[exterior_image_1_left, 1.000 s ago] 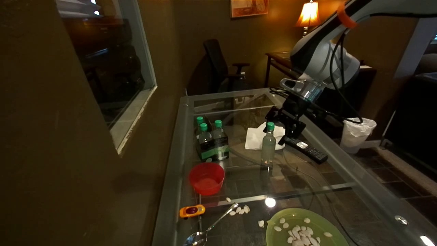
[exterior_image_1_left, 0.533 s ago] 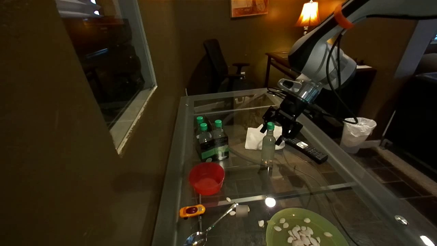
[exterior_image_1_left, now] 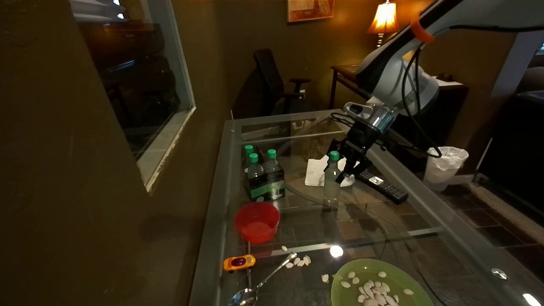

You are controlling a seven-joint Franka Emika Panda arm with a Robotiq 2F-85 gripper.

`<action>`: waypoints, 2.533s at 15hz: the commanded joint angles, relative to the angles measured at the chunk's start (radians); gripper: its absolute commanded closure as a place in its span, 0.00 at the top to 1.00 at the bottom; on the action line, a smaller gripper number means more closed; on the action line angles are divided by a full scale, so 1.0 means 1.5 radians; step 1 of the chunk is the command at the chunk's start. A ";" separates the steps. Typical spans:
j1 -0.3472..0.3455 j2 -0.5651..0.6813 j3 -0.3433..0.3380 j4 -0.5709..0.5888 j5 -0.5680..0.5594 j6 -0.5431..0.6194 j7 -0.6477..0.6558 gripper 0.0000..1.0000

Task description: Put the bottle in the box

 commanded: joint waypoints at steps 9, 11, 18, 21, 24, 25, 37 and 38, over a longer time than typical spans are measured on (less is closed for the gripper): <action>0.056 -0.059 -0.009 0.109 -0.023 0.032 0.193 0.27; 0.050 -0.050 -0.002 0.143 -0.008 0.034 0.200 0.27; 0.047 -0.055 0.000 0.128 -0.011 0.031 0.191 0.52; 0.050 -0.007 0.004 0.180 -0.023 0.018 0.185 0.27; 0.049 0.043 0.017 0.245 -0.021 0.009 0.177 0.27; 0.050 0.058 0.021 0.268 -0.024 0.010 0.177 0.27; 0.053 0.217 0.052 0.502 -0.057 -0.115 0.210 0.27; 0.053 0.229 0.051 0.514 -0.063 -0.120 0.212 0.27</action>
